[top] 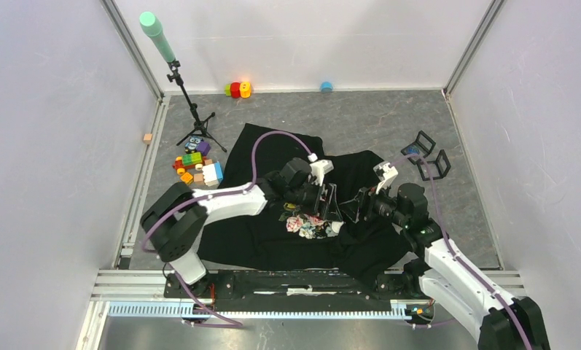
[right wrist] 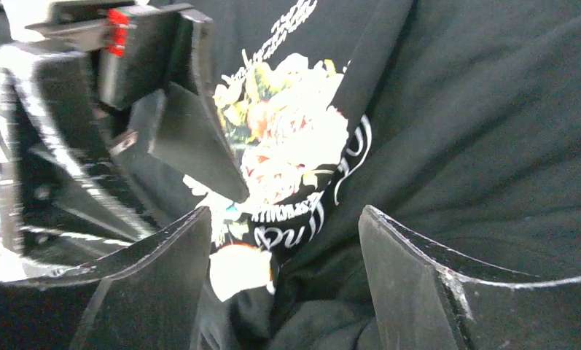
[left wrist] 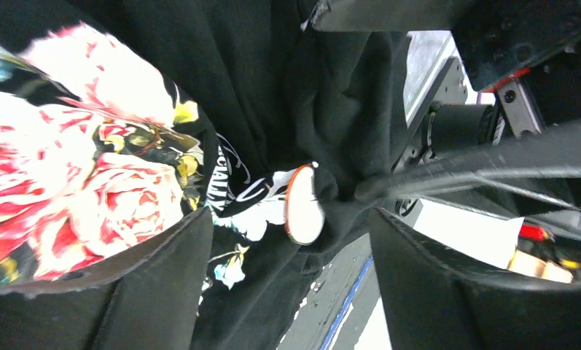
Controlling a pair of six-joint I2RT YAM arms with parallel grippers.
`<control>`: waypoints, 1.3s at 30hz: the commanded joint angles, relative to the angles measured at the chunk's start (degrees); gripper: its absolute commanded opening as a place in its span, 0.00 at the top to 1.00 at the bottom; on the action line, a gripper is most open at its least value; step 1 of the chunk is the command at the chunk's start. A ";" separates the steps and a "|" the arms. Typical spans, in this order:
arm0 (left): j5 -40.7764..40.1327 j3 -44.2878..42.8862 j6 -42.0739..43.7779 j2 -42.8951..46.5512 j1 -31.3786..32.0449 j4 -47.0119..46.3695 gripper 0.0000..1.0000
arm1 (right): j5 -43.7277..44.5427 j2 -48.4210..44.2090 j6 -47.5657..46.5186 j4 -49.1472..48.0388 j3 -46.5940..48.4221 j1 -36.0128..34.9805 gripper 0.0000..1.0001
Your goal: Pin the brooch onto the clothing
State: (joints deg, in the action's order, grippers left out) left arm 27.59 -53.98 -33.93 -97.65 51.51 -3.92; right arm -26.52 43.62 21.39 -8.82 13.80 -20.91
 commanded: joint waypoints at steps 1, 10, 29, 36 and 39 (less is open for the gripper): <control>-8.39 -0.29 7.37 9.10 0.10 3.51 0.09 | 7.63 -1.45 0.08 4.12 6.81 -0.19 0.20; -5.16 -2.05 6.49 17.65 -8.32 13.37 0.00 | 29.16 1.51 -6.94 20.35 20.52 -0.10 0.12; -24.19 -12.46 24.47 27.35 -41.10 36.64 0.00 | 42.25 41.99 -14.17 18.14 44.58 16.42 0.10; -26.86 -10.84 25.82 27.17 -43.13 35.65 0.00 | 41.26 56.81 -15.18 16.64 53.06 22.45 0.12; -27.16 -10.69 26.11 26.98 -43.31 35.62 0.00 | 41.89 60.91 -15.54 16.75 55.88 23.82 0.14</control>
State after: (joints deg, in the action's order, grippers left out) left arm 3.01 -64.75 -11.35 -70.94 8.67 31.73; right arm 15.03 101.32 7.07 10.09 64.79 1.08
